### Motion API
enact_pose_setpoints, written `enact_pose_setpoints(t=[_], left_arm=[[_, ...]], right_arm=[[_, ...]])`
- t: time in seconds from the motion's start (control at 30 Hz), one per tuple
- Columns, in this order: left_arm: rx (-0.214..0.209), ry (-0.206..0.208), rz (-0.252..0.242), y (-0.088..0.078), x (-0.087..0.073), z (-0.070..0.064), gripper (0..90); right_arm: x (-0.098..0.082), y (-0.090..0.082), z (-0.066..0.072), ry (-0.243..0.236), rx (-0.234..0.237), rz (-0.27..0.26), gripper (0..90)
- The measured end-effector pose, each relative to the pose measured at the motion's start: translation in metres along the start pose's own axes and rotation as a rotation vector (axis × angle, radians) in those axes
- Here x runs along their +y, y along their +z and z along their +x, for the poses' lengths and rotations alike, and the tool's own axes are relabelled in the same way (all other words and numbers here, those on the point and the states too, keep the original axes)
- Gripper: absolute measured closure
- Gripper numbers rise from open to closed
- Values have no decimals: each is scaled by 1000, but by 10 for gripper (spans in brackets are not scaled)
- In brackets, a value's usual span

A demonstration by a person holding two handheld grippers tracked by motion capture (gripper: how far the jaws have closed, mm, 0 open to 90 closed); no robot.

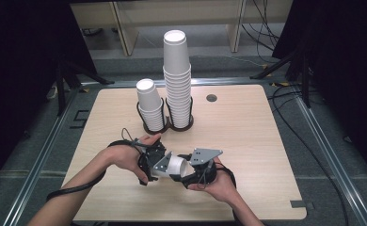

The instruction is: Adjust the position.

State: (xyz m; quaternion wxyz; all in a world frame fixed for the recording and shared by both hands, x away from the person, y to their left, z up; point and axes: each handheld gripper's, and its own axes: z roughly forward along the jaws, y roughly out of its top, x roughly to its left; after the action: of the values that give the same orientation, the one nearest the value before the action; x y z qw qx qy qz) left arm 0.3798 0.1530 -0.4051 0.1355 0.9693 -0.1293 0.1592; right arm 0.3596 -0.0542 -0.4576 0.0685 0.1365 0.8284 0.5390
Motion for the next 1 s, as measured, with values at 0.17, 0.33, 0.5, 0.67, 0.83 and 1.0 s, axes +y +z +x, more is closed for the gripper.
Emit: enact_pose_setpoints(t=[0.17,0.33,0.5,0.67,0.83,1.0], left_arm=[[65,-69,-65,-4,-9,-3,0],[114,-121,-152,-12,-18,-8,0],[160,-184,-222,-16,-28,-14,0],[207,-260,-318,-13,-39,-25,0],[262,-388,-409,-9,-50,-31,0],[285,-535,-540,-2,-58,-39,0]], right_arm=[[-2,-4,-1,-10,-20,-7,271],[-6,-11,-3,3,-46,-18,271],[-8,-19,-6,1,-70,-36,270],[-10,-27,-7,30,-82,-34,270],[-12,-29,-7,45,-97,-41,270],[-13,-31,-8,33,-119,-67,270]])
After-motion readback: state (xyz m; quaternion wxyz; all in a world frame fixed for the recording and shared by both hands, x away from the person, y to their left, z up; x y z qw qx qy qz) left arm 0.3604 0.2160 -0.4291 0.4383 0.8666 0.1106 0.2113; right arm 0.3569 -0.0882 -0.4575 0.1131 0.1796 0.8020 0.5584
